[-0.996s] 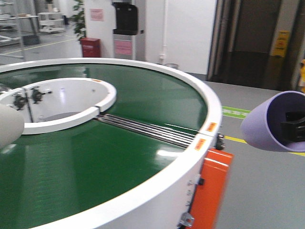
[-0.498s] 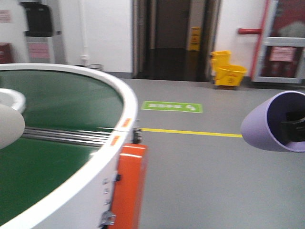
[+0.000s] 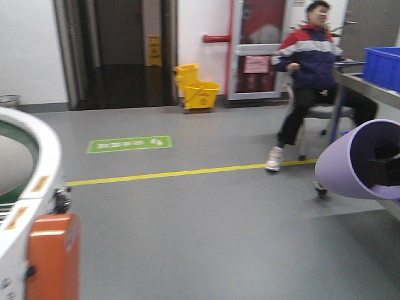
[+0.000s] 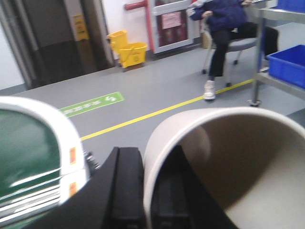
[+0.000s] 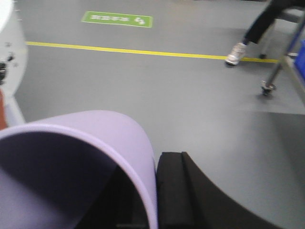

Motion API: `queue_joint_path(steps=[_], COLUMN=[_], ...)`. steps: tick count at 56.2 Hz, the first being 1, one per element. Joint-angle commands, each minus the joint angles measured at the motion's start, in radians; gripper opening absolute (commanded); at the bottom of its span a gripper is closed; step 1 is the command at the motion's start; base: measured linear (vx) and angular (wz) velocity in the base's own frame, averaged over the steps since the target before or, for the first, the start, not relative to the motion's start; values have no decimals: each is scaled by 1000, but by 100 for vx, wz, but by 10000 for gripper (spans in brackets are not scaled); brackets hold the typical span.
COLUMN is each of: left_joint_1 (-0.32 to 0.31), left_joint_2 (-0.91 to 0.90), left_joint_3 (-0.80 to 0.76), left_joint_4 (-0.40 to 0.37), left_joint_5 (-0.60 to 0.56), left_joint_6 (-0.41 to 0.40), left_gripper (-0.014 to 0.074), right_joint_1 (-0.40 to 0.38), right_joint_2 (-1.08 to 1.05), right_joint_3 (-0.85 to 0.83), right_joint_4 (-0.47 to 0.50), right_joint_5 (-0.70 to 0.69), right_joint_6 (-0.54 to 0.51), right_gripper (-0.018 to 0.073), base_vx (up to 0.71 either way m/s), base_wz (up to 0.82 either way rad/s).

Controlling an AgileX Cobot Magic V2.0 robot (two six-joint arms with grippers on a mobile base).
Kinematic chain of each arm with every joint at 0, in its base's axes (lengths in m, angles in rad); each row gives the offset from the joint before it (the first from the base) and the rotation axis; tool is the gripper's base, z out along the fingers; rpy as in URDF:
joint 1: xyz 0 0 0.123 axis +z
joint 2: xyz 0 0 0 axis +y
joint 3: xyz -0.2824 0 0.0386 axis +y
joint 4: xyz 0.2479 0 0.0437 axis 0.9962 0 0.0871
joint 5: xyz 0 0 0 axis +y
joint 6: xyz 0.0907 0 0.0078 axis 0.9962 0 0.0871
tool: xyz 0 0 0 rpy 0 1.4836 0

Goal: Grab cup from conveyor and place in blue bin
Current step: 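Hold both cups while the base drives to the blue bins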

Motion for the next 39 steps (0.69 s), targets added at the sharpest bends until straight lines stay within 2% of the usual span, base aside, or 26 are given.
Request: queue_joint_path(steps=[1,39], left_joint_1=[-2,-2], left_joint_2=[-5,-5], left_joint_3=[-29,-29], left_joint_4=[-11,-11], left_joint_5=[-98,-98], left_joint_6=[-3,-3], left_gripper=[-6,-6], right_joint_1=[-2,-2], right_joint_2=[-15,-15], right_joint_3=[-31,-31], right_joint_4=[-18,-18], right_joint_5=[-84,-84], right_joint_6=[-3,-3], right_gripper=[-9,-9], base_vx=[17,20], base_wz=[-59,-51])
